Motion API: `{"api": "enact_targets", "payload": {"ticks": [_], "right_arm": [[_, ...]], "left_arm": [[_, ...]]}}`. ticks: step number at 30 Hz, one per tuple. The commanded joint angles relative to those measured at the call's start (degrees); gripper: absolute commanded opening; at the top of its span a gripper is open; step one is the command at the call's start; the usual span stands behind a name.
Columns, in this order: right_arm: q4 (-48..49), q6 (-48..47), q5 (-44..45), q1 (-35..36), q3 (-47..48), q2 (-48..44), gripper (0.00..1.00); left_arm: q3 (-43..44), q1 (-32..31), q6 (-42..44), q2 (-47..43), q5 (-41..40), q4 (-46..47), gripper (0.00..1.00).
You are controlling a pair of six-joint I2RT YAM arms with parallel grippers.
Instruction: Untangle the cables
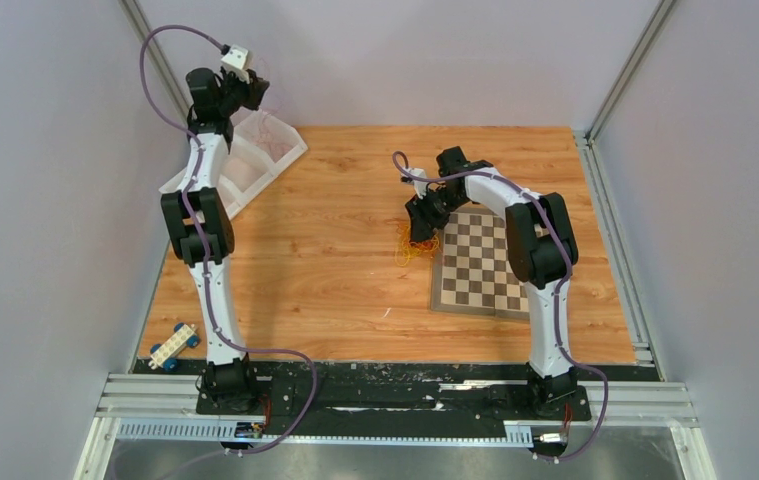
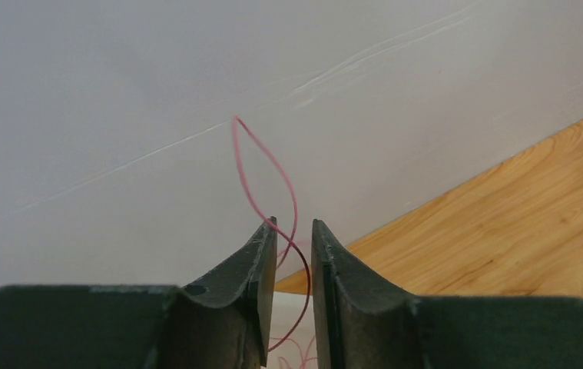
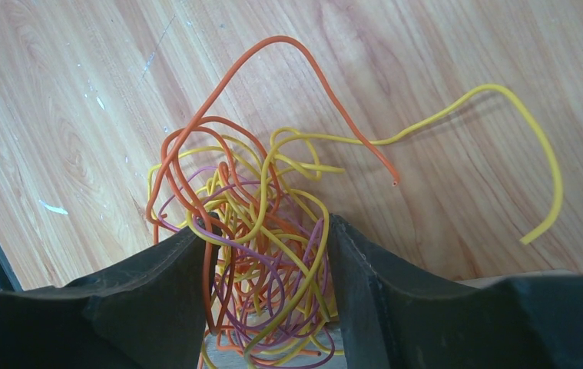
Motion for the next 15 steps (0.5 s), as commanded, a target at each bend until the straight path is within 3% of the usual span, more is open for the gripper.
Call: {"api": "enact_targets", "payload": {"ticks": [1, 4, 8, 11, 15], "right_arm": [[-3.5, 0.0, 2.7, -1.3, 0.5, 1.2, 0.57], [-3.5, 0.3, 2.2, -1.3, 0.3, 1.0, 0.55], [-3.4, 1.1, 0.4, -1.2, -0.1, 0.7, 0.49], [-3.3, 1.1, -1.1, -0.9, 0.0, -0.1, 0.37], [-3.0, 0.6, -5.0, -0.2, 0.8, -1.7, 0.1]], "left_arm": [[-1.4, 0.7, -2.9, -1.9, 0.1, 5.2, 0.36], [-5.2, 1.4, -4.4, -6.3, 1.3, 7.4, 0.48], [-12.7, 2.7, -6.4, -12.1, 2.6, 9.6, 0.55], [-15.7, 4.0, -10.1, -15.8, 3.6, 10.3, 0.61], [-20.4, 5.7, -11.3, -22.4, 7.0, 7.5, 0.71]]}}
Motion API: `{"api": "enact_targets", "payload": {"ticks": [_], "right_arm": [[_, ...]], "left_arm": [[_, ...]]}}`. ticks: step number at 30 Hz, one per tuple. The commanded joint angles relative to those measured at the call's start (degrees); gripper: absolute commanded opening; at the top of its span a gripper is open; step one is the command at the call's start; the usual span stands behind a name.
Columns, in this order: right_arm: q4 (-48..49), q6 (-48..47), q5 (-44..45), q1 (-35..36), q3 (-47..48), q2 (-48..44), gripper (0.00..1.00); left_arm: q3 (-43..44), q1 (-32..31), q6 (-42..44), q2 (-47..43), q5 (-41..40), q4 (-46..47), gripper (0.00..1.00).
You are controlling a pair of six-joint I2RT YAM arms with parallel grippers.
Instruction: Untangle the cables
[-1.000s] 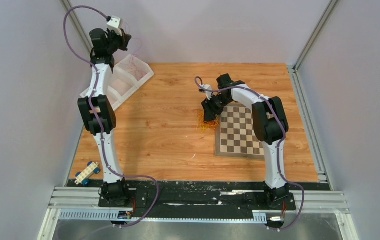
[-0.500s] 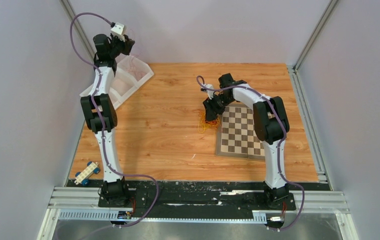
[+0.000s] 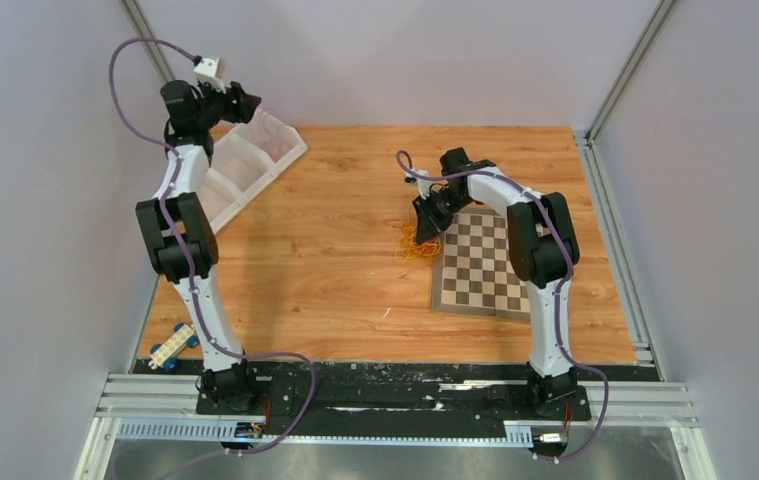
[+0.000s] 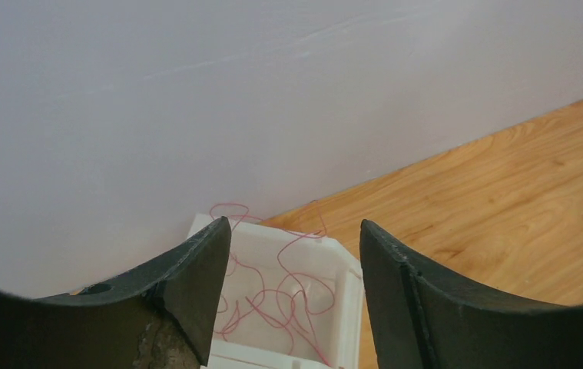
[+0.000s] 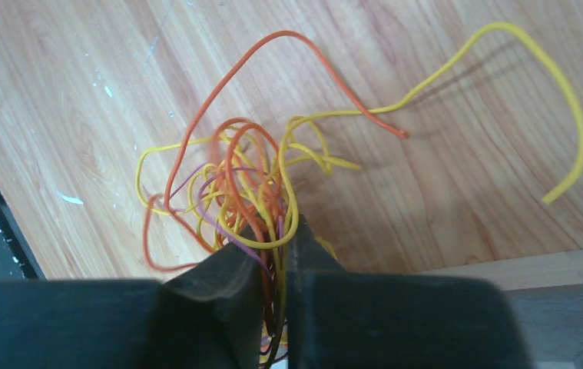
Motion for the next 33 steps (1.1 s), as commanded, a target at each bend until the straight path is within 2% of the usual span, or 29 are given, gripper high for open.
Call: {"api": "enact_targets", "payload": {"ticks": [1, 2, 5, 8, 10, 13, 14, 15, 16, 18, 21, 25, 29, 31, 33], "right_arm": [[-0.6, -0.3, -5.5, 0.7, 1.2, -2.3, 0.03], [-0.3, -0.3, -6.5, 0.9, 1.7, -2.7, 0.0], [1.0, 0.0, -8.8, 2.1, 4.3, -4.1, 0.0], [2.1, 1.2, -8.9, 3.5, 7.0, -4.1, 0.0], [2.2, 2.0, -8.4, 4.1, 8.2, -3.3, 0.0], [2.2, 2.9, -6.6, 4.4, 8.9, -1.9, 0.0], [2.3, 3.0, -6.1, 4.4, 8.9, -1.5, 0.0], [2.3, 2.9, -5.6, 4.4, 8.7, -1.3, 0.0], [2.2, 2.7, -5.1, 4.4, 8.5, -1.1, 0.0], [2.3, 2.2, -4.4, 4.4, 8.1, -1.1, 0.01], [2.2, 2.0, -3.9, 4.4, 7.6, -1.0, 0.01], [2.2, 1.9, -3.5, 4.4, 7.5, -0.4, 0.01], [2.2, 2.0, -3.1, 4.4, 7.7, 0.0, 0.01], [2.2, 2.0, -3.0, 4.4, 7.7, 0.2, 0.01], [2.2, 2.0, -3.0, 4.4, 7.8, 0.4, 0.01]], "left_arm": [[-3.1, 1.9, -0.5, -13.7, 5.4, -1.3, 0.72], [-3.7, 1.9, 1.5, -14.9, 6.2, -3.3, 0.74], [-8.6, 1.9, 6.3, -21.0, 9.0, -13.9, 0.76], [-14.2, 1.9, 7.8, -26.0, 8.0, -17.9, 0.76], [-15.3, 1.0, 9.1, -26.0, 5.3, -20.9, 0.73], [-5.3, -1.5, 13.3, -20.8, -3.2, -30.9, 0.73], [2.7, -2.9, 16.1, -16.0, -6.2, -38.2, 0.73], [6.6, -3.5, 17.0, -13.2, -7.7, -41.1, 0.73], [14.2, -4.5, 18.3, -8.1, -10.3, -46.1, 0.74], [23.0, -5.5, 20.7, -0.9, -13.9, -49.9, 0.74], [26.3, -7.0, 26.6, 4.1, -17.6, -49.0, 0.76], [19.6, -7.9, 38.1, 4.7, -18.0, -37.2, 0.76], [19.3, -8.0, 45.8, 7.1, -16.2, -31.5, 0.72], [18.9, -8.0, 48.0, 7.9, -15.2, -28.6, 0.7], [19.8, -8.0, 45.6, 9.3, -14.6, -27.0, 0.66]]}}
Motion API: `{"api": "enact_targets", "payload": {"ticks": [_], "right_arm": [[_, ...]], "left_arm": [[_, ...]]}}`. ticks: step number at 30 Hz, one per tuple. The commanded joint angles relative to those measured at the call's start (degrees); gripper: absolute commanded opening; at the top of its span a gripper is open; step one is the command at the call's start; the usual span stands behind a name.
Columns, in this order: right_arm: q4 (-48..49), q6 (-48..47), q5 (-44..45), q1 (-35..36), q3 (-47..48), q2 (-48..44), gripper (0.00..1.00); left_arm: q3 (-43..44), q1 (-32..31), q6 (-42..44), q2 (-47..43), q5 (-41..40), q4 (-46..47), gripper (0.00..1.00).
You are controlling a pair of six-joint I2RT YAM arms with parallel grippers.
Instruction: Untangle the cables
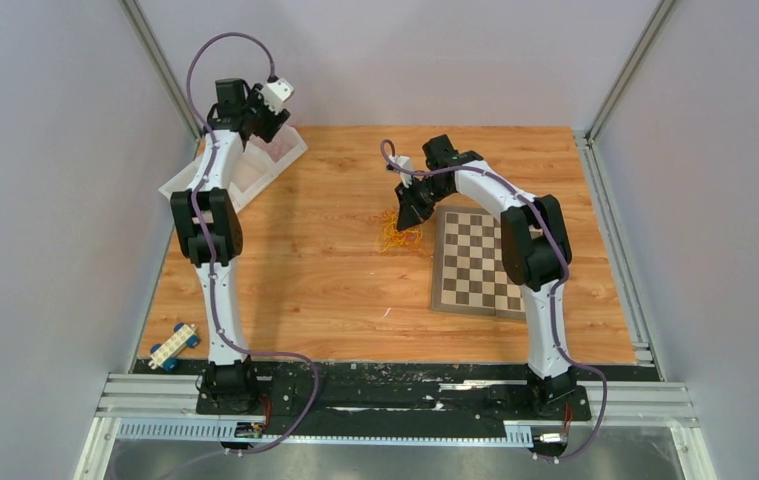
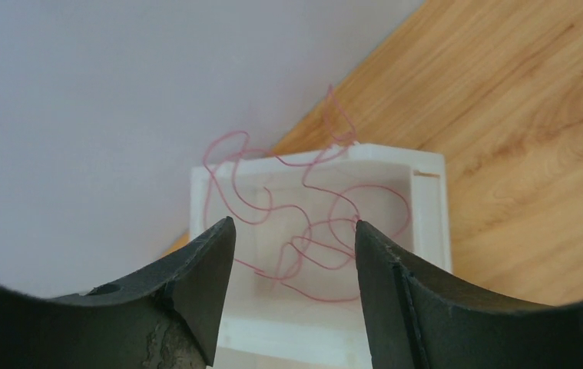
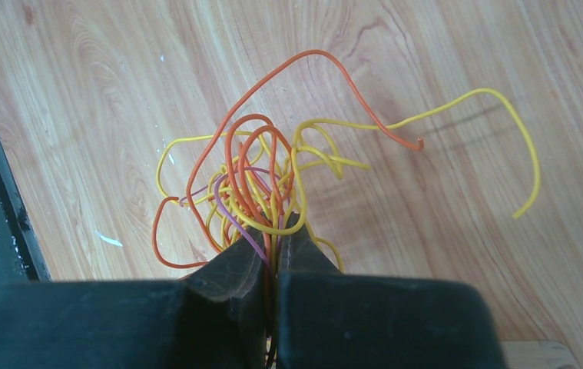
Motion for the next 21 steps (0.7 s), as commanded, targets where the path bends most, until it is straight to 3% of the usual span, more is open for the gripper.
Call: {"api": "enact_targets", "payload": {"ticks": [1, 4, 9, 11, 15, 21], "right_arm": [[1.1, -0.1, -0.2, 0.0, 0.7, 0.4, 0.02], [1.1, -0.1, 0.2, 0.0, 0.8, 0.8, 0.03], [1.1, -0.1, 0.2, -0.1, 0.9, 1.1, 0.04], [1.1, 0.0, 0.1, -0.1, 0.7, 1.1, 0.04], [1.1, 0.0, 0.1, -0.1, 0.4, 1.1, 0.05], [1.1, 0.1, 0.4, -0.1, 0.6, 1.1, 0.06]], "left_arm": [[3.3, 0.4, 3.0, 0.5, 1.9, 9.8, 0.66], [4.6, 0.4, -12.7, 1.5, -0.1, 11.6, 0.61], [-0.4, -0.1, -43.0, -1.6, -5.8, 15.1, 0.68], [-0.7, -1.0, -49.7, -2.2, -10.5, 14.7, 0.7], [1.2, -1.9, -57.4, -0.5, -16.1, 12.9, 0.82], [8.9, -2.0, -63.6, 5.3, -25.2, 9.1, 0.81]]}}
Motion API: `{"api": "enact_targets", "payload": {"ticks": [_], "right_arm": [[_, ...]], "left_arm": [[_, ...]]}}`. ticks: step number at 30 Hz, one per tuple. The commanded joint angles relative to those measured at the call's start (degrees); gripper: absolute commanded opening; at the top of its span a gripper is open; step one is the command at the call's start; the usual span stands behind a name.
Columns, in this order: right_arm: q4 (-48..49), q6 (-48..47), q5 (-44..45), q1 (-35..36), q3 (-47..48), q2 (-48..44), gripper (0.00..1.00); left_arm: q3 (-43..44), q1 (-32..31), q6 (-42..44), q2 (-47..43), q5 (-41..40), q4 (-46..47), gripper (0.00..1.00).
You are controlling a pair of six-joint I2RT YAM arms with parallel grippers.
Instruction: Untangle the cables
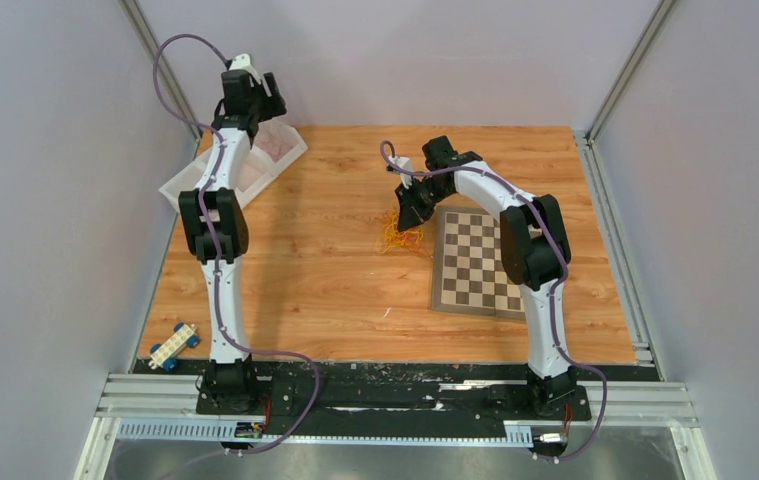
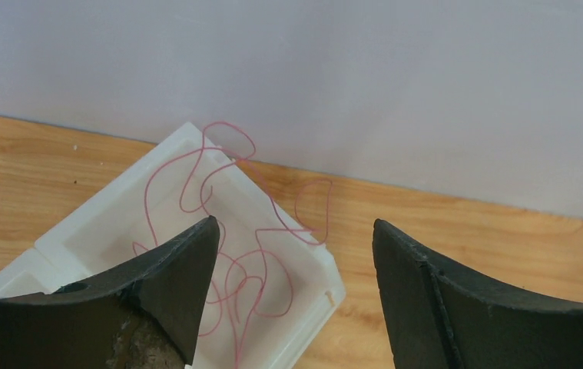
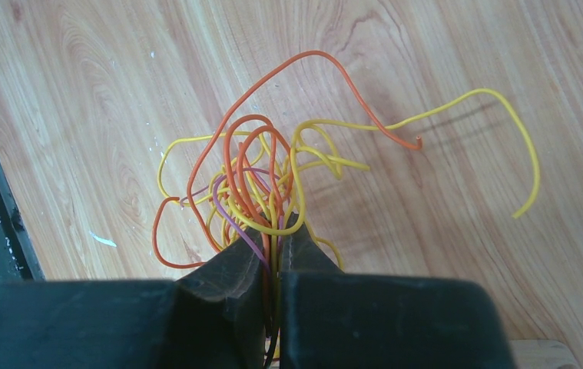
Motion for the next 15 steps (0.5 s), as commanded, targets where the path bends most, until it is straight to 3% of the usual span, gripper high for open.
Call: {"api": "enact_targets", "payload": {"ticks": [1, 15], "right_arm": [[1.1, 0.1, -0.3, -0.1, 0.6, 0.7, 0.06], [1.1, -0.4, 1.0, -0.1, 0.6, 0.8, 0.07]], "left_arm": [[4.7, -0.3, -9.1, 2.7, -8.4, -0.1, 0.79], [8.6, -1.6, -9.1, 10.7, -14.4, 5.7, 0.76]]}}
